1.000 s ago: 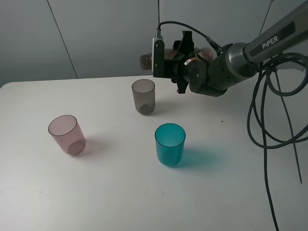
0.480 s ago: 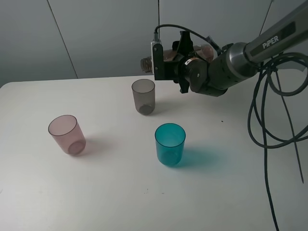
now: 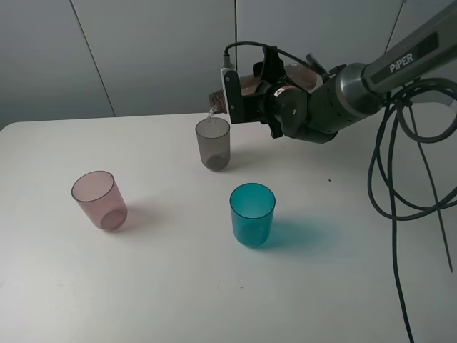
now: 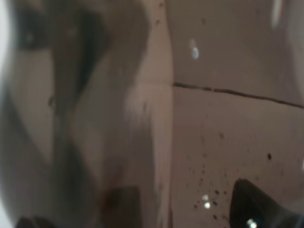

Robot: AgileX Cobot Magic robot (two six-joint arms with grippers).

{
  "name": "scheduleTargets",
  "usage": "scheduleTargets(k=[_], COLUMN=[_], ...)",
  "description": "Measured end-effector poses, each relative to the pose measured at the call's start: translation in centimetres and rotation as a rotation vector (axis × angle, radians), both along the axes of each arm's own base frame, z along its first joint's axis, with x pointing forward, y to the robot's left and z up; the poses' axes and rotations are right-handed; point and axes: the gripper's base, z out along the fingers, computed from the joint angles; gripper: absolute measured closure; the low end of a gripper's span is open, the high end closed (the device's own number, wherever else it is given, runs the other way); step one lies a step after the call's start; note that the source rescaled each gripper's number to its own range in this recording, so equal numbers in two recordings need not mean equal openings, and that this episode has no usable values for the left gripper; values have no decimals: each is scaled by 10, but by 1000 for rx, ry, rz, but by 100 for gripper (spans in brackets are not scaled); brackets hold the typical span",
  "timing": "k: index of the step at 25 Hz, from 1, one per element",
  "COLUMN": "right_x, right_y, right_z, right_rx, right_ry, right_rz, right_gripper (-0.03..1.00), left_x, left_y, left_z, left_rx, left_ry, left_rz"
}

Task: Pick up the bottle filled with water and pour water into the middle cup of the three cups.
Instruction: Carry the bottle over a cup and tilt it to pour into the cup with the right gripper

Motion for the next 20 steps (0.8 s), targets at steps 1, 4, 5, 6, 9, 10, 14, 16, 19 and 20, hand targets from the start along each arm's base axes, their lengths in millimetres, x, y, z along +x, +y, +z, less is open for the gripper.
scheduleTargets(k=[1,4,5,6,9,10,14,16,19,20], right_x=[0,0,0,0,2,3,5,4,5,5], right_y=[0,0,0,0,-4,-6,-8,-8,-8,-8], right_z=[0,0,0,0,0,0,0,1,1,1], right_rx=[-4,-10,-10,-13,-13,-14,-25,-37,-54,-64], right_ry=[-1,-2,-2,-3,-3,-4,-9,-13,-22,-26], right_rz=[1,3,3,4,-6,-9,-9,0,7,11], right_gripper=[97,97,97,97,97,97,97,97,97,97], left_x=[0,0,0,0,0,0,0,0,0,0], left_y=[0,0,0,0,0,0,0,0,0,0], left_z=[0,0,0,0,0,0,0,0,0,0], left_rx=[0,0,0,0,0,0,0,0,0,0], left_ry=[0,0,0,0,0,0,0,0,0,0], left_rz=[0,0,0,0,0,0,0,0,0,0])
